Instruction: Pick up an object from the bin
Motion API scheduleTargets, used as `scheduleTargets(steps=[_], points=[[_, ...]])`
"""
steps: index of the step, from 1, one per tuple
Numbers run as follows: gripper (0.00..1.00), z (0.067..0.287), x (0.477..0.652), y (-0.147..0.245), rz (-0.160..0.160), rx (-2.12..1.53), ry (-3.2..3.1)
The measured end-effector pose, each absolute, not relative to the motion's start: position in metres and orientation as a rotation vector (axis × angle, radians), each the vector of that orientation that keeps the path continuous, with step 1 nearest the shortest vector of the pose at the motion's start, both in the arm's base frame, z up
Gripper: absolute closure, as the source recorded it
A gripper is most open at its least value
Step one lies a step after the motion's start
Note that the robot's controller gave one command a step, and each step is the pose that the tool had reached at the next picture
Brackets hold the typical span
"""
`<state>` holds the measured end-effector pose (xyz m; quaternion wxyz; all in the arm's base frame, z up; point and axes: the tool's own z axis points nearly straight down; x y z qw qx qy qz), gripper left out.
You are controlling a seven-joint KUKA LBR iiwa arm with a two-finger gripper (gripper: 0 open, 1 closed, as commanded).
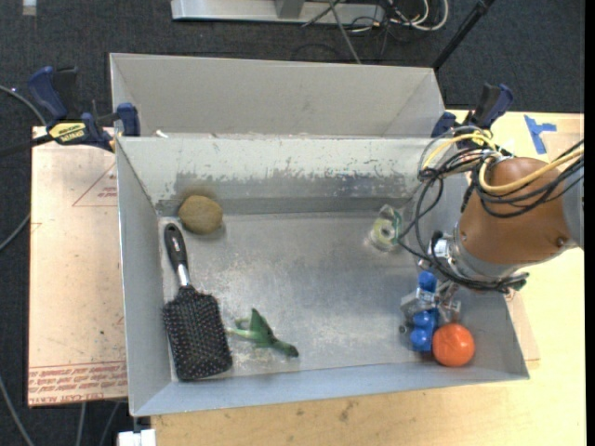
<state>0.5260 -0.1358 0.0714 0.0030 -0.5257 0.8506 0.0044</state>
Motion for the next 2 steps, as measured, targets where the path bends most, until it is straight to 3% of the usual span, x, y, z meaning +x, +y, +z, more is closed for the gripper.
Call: scheduleTargets(steps=[2], points=[[1.0, 0.0753, 0.5248, -0.1357, 0.016, -1.651, 2.669]])
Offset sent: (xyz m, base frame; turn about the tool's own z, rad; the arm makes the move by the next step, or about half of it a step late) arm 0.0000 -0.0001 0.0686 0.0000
